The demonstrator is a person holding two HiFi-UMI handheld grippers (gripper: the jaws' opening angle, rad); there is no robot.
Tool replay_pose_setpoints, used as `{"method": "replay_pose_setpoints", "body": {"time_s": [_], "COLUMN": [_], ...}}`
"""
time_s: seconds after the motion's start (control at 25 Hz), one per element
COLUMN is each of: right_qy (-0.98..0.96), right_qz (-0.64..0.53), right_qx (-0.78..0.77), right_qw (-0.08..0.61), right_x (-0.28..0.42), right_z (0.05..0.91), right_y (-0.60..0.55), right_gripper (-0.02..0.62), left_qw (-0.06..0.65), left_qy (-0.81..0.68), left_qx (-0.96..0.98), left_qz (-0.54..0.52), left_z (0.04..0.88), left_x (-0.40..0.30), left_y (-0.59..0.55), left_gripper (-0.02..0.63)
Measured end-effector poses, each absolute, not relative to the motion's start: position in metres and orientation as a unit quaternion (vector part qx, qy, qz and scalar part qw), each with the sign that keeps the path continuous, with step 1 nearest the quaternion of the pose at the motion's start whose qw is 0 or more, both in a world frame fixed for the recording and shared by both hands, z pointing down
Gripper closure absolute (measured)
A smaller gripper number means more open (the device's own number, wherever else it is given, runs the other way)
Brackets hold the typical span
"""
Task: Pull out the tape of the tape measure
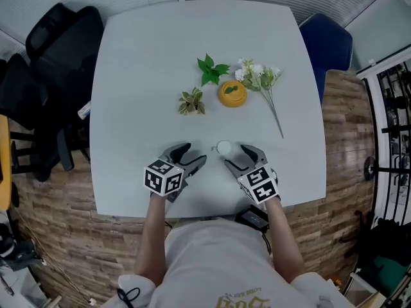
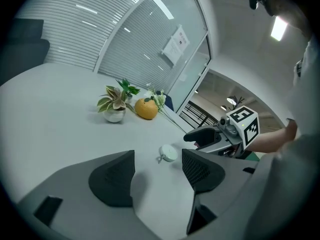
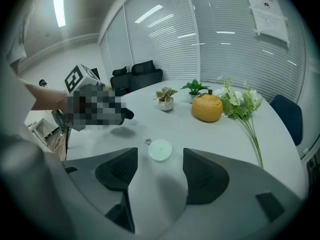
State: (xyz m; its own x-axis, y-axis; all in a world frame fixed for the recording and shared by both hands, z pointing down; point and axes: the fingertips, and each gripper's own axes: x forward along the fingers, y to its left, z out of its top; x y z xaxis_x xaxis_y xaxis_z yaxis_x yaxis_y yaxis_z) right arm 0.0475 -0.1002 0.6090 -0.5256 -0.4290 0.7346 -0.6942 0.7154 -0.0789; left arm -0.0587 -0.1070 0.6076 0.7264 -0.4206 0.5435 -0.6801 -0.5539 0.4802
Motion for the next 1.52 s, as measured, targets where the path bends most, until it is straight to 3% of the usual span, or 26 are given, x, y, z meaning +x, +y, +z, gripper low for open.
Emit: {"method": "replay_pose_setpoints", "body": {"time_s": [0.88, 1.12, 1.24, 1.52], "right_qy": [-0.857, -0.86, -0.862, -0.863], "right_qz": [0.147, 0.138, 0.13, 0.129], "right_qx": [0.25, 0.252, 0.246, 0.244], "right_qw": [0.425, 0.421, 0.424, 0.422], "right_x": [0.02, 0.02, 0.017, 0.016], "right_z": [0.649, 0.649, 0.648, 0.649], "right_y": [-0.119, -0.118, -0.116, -0.114], "right_gripper": [0.301, 0.317, 0.366, 0.368], "left_qw": [0.388, 0.388, 0.388, 0.387], "left_qy": [-0.297, -0.299, -0.296, -0.295], "left_qx": [0.853, 0.853, 0.854, 0.855], "left_qz": [0.182, 0.179, 0.179, 0.18], "left_z": [0.63, 0.63, 0.628, 0.629], "left_x": [-0.056, -0.055, -0.053, -0.051], "left_y": [-0.117, -0.121, -0.121, -0.119], "left_gripper": [0.322, 0.322, 0.322, 0.322]}}
